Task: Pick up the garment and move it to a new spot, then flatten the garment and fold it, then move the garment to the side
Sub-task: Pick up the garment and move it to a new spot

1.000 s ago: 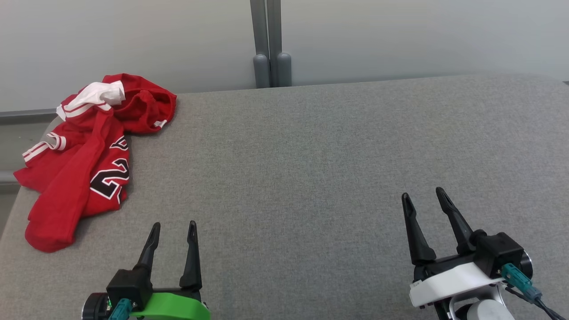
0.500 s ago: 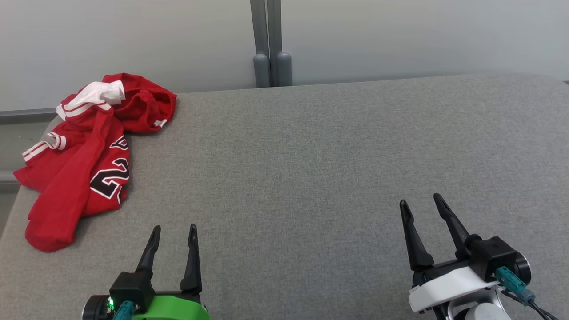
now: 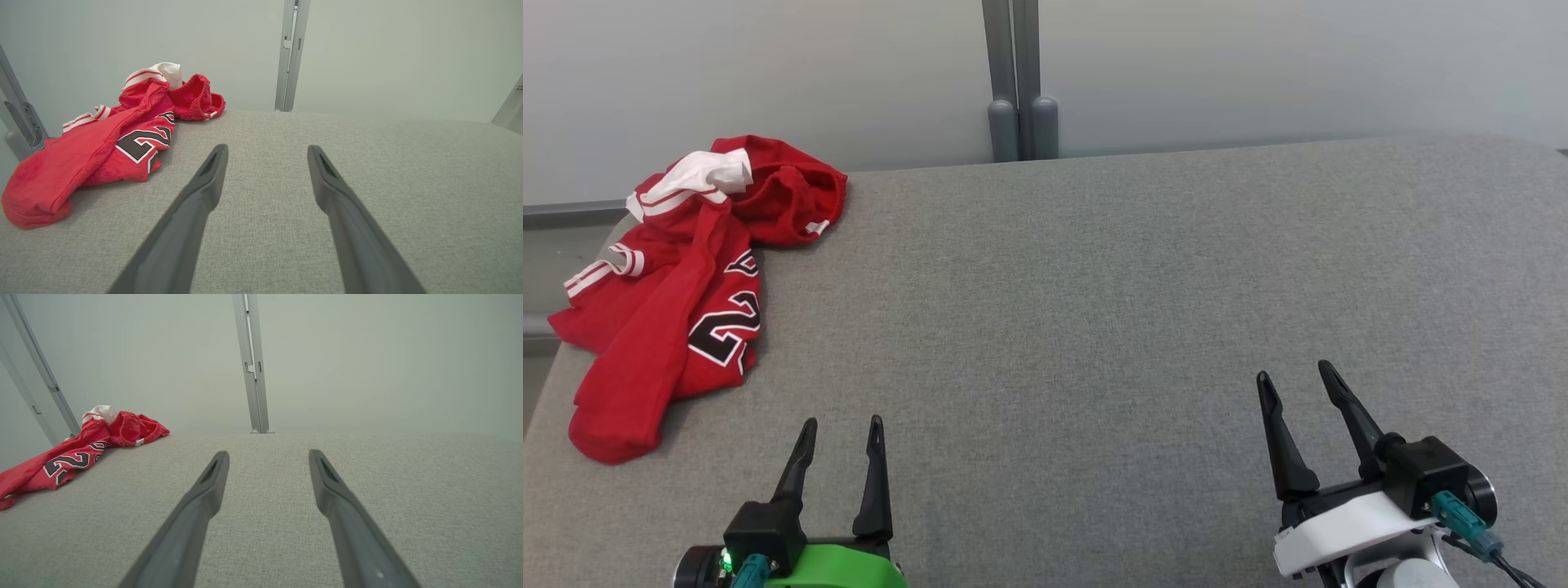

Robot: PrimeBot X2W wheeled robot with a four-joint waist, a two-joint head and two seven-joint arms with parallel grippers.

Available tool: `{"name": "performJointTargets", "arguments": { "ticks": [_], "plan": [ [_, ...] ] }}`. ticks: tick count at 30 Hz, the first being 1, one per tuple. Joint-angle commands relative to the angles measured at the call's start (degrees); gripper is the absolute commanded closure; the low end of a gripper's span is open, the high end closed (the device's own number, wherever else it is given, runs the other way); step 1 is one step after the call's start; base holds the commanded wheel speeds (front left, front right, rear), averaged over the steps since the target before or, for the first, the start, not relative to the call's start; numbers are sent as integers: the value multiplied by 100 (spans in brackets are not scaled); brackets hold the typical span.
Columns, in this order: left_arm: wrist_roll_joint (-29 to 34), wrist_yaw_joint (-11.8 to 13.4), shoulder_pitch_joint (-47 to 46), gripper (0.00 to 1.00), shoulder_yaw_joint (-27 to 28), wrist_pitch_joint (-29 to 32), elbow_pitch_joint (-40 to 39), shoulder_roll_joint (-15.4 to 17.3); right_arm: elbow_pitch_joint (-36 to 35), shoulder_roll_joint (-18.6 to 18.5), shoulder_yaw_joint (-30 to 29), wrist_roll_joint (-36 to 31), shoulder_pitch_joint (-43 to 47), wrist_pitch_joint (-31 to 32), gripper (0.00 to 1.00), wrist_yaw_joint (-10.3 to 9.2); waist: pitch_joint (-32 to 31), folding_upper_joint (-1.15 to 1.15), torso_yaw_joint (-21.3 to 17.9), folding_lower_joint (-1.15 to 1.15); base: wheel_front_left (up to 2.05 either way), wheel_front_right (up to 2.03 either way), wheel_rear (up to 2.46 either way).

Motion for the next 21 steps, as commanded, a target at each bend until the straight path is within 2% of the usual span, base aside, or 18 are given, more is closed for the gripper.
{"name": "performJointTargets", "arguments": {
  "ticks": [1, 8, 12, 16, 21],
  "plan": [
    [-9, -4, 63, 0, 12, -22, 6, 36, 8, -20, -9, 14, -6, -18, 0, 2, 1, 0, 1, 0, 0, 0, 0],
    [-7, -4, 37, 0, -8, -22, 26, 36, -23, -20, -26, 19, 23, -18, 0, 2, -2, 0, 35, 0, 0, 0, 0],
    [31, -9, -26, 0, -29, -23, 15, 37, -77, -19, -63, 44, 87, -18, 0, 2, 13, 0, 210, 0, 0, 0, 0],
    [53, -29, -122, 0, -80, -22, -9, 35, -143, -17, -123, 62, 117, -18, 0, 2, 50, 0, 658, 0, 0, 0, 0],
    [93, -16, -167, 0, -61, -22, -63, 36, -189, -17, -108, 91, 86, -18, 0, 2, 82, 0, 1460, 0, 0, 0, 0]
  ]
}}
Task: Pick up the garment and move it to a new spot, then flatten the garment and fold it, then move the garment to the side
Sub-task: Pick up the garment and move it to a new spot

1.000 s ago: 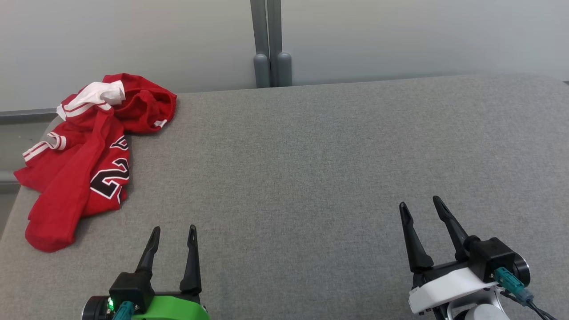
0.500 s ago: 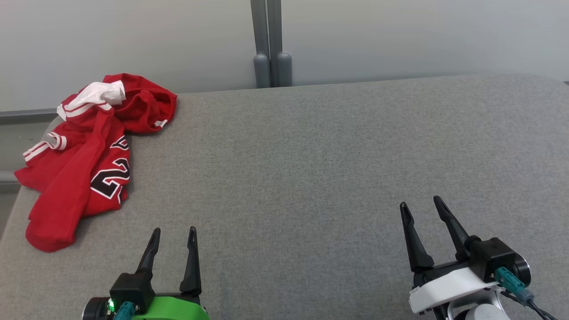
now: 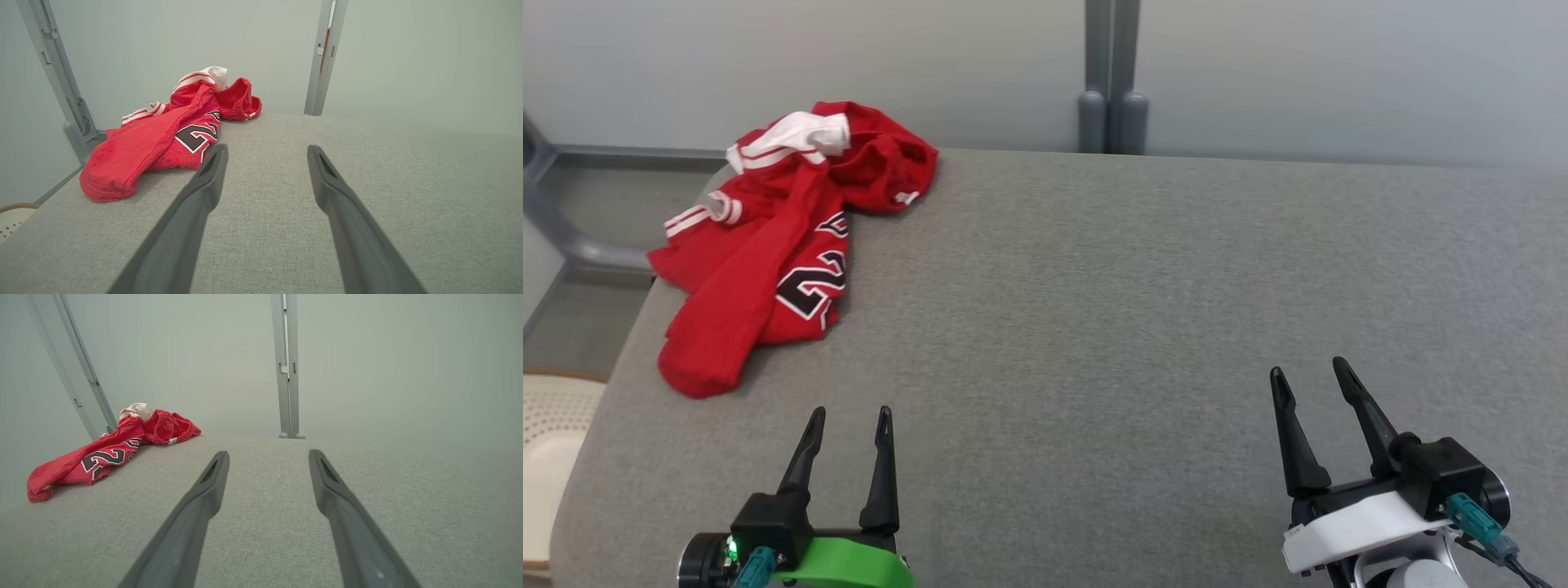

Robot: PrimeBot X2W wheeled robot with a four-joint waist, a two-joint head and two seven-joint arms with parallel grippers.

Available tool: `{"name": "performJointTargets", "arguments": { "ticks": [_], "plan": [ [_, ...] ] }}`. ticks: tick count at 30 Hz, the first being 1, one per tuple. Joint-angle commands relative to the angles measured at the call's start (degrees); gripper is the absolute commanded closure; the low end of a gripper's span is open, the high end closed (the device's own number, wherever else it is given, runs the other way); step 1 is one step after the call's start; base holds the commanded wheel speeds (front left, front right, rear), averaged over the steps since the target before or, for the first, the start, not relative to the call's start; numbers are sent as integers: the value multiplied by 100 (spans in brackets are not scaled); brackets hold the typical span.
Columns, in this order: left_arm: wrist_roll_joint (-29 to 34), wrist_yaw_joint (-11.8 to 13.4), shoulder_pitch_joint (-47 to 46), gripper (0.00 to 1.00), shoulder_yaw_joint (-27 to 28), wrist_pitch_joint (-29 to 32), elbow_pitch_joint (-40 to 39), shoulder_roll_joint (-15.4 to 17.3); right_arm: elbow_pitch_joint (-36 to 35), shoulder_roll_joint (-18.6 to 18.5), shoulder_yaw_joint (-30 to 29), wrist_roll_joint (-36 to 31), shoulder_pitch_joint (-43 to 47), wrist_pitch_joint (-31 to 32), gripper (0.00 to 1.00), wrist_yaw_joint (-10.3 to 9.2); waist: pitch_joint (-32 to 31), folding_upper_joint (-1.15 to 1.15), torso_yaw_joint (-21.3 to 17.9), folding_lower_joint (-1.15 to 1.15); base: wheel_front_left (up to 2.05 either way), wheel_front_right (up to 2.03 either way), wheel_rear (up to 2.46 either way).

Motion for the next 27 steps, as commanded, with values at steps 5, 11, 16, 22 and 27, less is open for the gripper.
{"name": "performJointTargets", "arguments": {
  "ticks": [5, 11, 16, 22, 27],
  "plan": [
    [66, -3, -35, 0, 122, -20, -37, 33, -21, -16, 51, 76, -27, -18, 0, 2, 32, 0, 1399, 0, 0, 0, 0],
    [84, -23, 75, 0, 185, -15, -40, 32, 9, -16, 112, 126, -19, -18, 0, 2, -32, 0, 2061, 0, 0, 0, 0],
    [22, 32, 170, 0, 260, -15, -131, 31, 50, -15, 248, 111, -111, -18, 0, 2, -1, 0, 2240, 0, 0, 0, 0],
    [-43, 97, 222, 0, 247, -15, -225, 30, 92, -19, 291, 70, -186, -18, 0, 1, 51, 0, 2271, 0, 0, 0, 0],
    [-84, 131, 237, 0, 211, -14, -237, 30, 65, -18, 266, 29, -170, -18, 0, 1, 102, 0, 2272, 0, 0, 0, 0]
  ]
}}
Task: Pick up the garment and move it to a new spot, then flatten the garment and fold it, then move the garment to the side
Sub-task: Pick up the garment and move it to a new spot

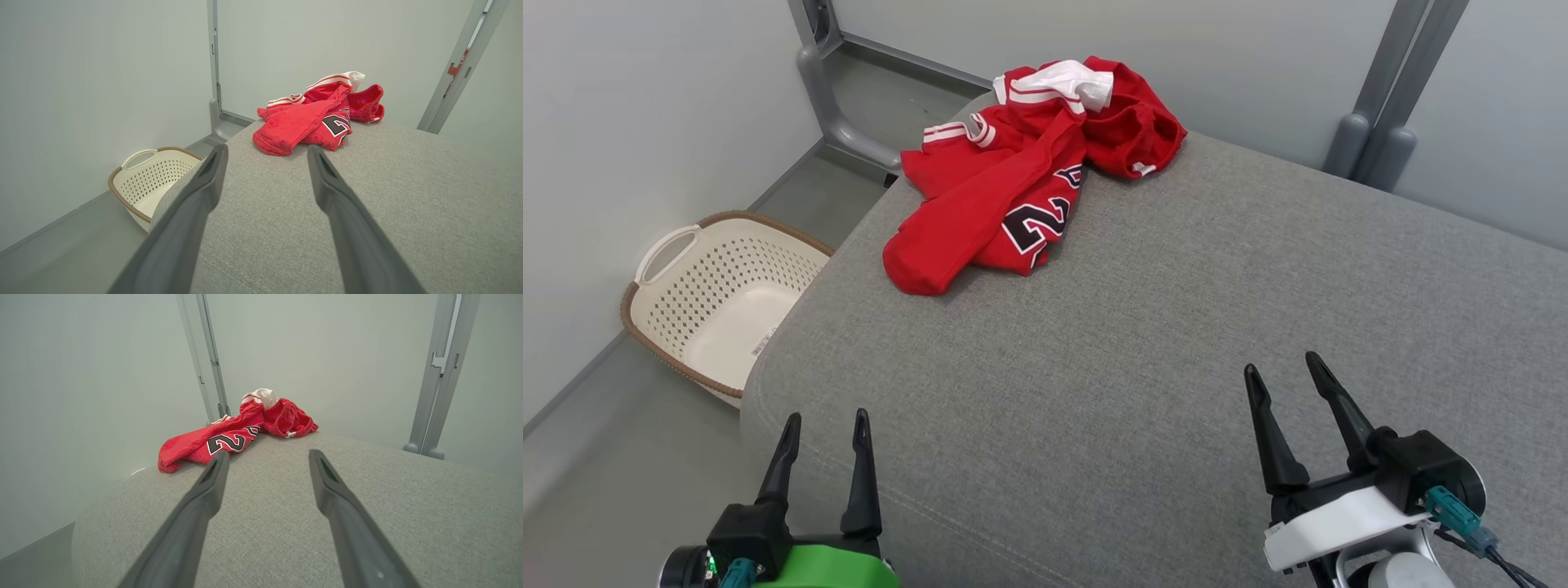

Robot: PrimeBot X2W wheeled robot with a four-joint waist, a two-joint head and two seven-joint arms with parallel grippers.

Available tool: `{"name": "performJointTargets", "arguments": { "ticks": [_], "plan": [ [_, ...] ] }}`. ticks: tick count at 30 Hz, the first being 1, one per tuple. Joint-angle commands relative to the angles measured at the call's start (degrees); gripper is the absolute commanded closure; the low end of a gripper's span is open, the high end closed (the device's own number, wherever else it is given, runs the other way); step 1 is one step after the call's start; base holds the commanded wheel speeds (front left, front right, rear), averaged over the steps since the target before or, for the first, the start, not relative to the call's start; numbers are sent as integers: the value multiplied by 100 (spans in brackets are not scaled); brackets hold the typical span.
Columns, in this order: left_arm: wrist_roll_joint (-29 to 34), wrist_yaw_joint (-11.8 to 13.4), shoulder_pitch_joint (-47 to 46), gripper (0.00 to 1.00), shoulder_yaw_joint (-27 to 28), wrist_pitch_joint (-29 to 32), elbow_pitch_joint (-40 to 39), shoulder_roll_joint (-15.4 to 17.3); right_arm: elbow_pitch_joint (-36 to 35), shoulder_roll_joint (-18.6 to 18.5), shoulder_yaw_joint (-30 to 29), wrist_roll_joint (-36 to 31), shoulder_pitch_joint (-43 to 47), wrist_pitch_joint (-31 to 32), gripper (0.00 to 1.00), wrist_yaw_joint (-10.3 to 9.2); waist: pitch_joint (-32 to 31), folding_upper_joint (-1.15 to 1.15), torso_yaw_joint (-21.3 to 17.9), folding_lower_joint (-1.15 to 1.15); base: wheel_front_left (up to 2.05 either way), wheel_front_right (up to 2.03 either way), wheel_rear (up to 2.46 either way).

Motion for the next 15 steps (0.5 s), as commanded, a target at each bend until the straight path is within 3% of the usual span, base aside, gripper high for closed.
{"name": "performJointTargets", "arguments": {
  "ticks": [1, 7, 15],
  "plan": [
    [-34, 32, 53, 0, -14, -5, 11, 23, -20, -24, -38, -58, -20, -18, 0, 0, 32, 0, -2, 0, 0, 0, 0],
    [-15, -94, -233, 0, -31, -5, 52, 24, -141, -23, -123, -141, -37, -18, 0, 0, 248, 0, -116, 0, 0, 0, 0],
    [312, -421, -1517, 0, 266, -5, 61, 525, -272, -25, -110, -396, -383, -18, 0, 0, 884, 0, -639, 0, 0, 0, 0]
  ]
}}
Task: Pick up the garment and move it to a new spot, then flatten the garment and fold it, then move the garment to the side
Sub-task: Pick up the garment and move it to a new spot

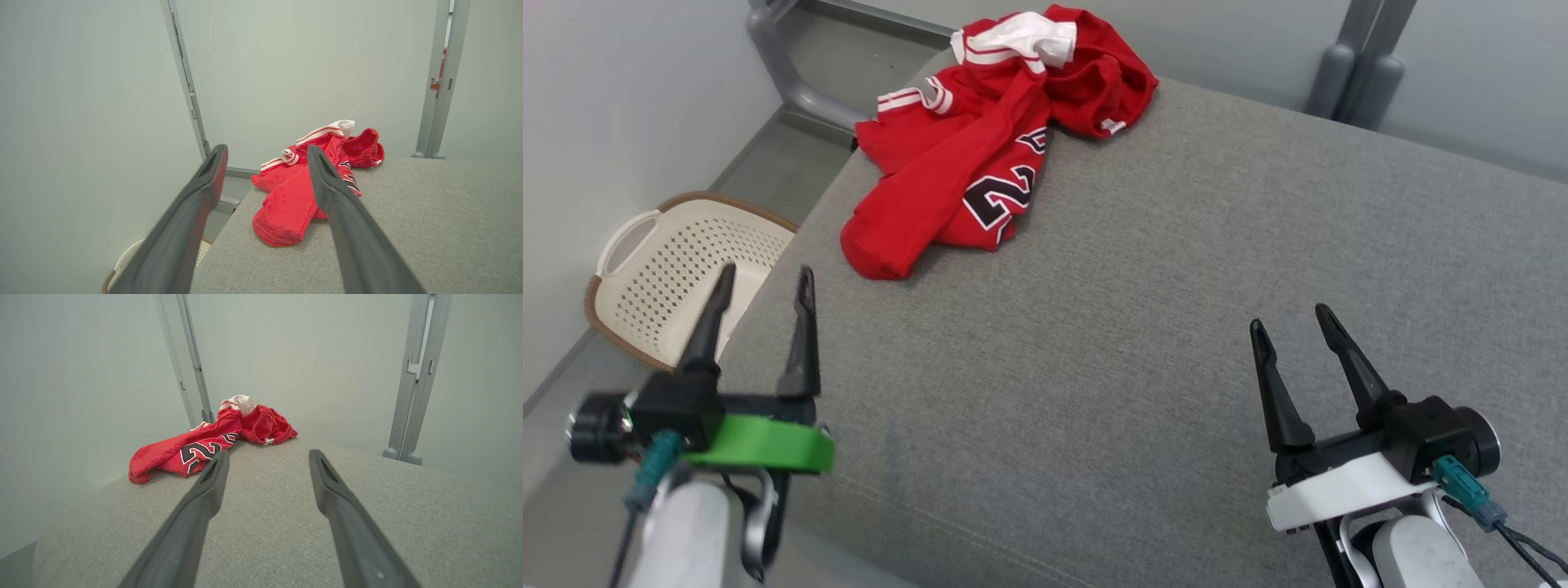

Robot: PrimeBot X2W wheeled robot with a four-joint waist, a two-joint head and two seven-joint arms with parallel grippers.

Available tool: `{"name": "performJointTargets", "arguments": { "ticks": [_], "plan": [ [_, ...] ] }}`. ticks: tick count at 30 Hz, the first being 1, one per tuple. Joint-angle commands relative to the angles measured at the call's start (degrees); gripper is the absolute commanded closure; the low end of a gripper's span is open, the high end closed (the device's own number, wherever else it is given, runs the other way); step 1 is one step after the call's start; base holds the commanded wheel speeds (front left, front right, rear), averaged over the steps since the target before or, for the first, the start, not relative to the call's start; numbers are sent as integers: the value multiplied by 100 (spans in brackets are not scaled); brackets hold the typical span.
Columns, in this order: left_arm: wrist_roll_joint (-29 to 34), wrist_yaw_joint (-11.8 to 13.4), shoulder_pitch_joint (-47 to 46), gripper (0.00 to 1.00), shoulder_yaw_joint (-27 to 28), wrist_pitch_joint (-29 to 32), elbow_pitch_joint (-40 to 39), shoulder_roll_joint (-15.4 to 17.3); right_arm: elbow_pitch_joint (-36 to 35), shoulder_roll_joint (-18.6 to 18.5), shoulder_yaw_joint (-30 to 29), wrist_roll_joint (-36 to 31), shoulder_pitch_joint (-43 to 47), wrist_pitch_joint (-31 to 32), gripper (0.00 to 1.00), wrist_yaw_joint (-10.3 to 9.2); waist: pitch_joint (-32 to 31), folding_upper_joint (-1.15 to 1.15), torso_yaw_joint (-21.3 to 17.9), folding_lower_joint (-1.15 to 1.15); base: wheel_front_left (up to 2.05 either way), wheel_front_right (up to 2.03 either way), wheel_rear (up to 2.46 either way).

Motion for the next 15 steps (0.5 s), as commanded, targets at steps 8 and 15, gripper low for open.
{"name": "performJointTargets", "arguments": {
  "ticks": [8, 15],
  "plan": [
    [-102, -306, -2395, 0, 5, 590, 797, 998, -261, -26, 47, -229, -543, -18, 0, 0, 1121, 0, -1201, 0, 0, 0, 0],
    [-867, -361, -3460, 0, -377, 1354, 1934, 1644, -481, -23, 42, -348, -842, -18, 0, 0, 1668, 0, -1814, 0, 0, 0, 0]
  ]
}}
